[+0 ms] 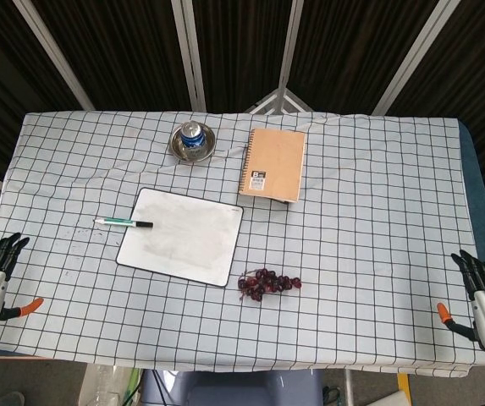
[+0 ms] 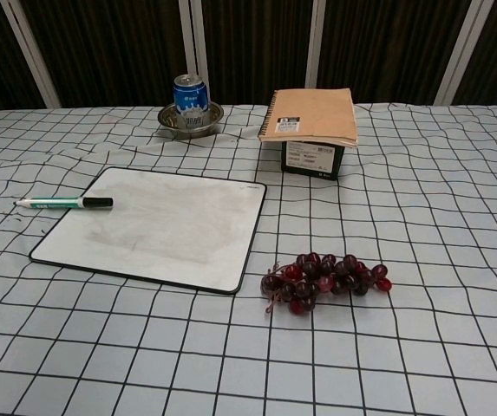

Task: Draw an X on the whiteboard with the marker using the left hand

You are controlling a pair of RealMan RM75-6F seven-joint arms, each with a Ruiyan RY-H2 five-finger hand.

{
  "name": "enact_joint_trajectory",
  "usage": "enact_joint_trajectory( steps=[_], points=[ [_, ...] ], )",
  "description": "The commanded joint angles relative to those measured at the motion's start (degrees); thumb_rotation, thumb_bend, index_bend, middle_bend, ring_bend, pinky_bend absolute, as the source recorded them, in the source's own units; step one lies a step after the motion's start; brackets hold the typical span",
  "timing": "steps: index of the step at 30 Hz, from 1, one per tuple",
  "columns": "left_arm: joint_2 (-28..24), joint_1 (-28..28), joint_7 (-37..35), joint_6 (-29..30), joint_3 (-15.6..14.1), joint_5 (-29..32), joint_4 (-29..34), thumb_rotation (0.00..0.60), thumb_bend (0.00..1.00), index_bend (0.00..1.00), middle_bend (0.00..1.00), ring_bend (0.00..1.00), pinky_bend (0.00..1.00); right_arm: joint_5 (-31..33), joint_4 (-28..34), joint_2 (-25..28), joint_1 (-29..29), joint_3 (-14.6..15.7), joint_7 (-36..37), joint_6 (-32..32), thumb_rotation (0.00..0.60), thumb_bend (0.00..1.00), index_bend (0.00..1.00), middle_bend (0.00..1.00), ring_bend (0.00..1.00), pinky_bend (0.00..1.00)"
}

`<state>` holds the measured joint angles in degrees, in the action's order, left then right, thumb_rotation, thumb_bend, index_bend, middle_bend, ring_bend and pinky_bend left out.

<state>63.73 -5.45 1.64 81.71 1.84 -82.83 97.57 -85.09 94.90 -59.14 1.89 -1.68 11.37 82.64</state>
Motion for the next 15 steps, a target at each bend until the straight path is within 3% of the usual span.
enact_joint_trajectory(
  steps=[1,9,15],
  points=[
    [0.0,-0.2,0.5,-0.5,0.2,0.6,0.0,0.6,0.06,0.0,0.0,0.0,0.0,0.5,0.4,0.2,0.0,0.1,-0.4,-0.5,0.6,0.35,0.0,0.0,0.0,0.0],
    [-0.4,-4.5,4.3,-6.6,3.1,5.4,0.2,0.6,0.1,0.03,0.0,0.0,0.0,0.8,0.7,0.1,0.0,-0.4,0.4,-0.2,0.6,0.35,0.0,0.0,0.0,0.0],
    [1.2,-10.9,8.4,-13.8,7.4,11.0,-1.3,0.6,0.24,0.25,0.0,0.0,0.0,1.4,0.9,0.2,0.2,-0.4,0.9,-1.2,0.6,0.35,0.0,0.0,0.0,0.0]
  ],
)
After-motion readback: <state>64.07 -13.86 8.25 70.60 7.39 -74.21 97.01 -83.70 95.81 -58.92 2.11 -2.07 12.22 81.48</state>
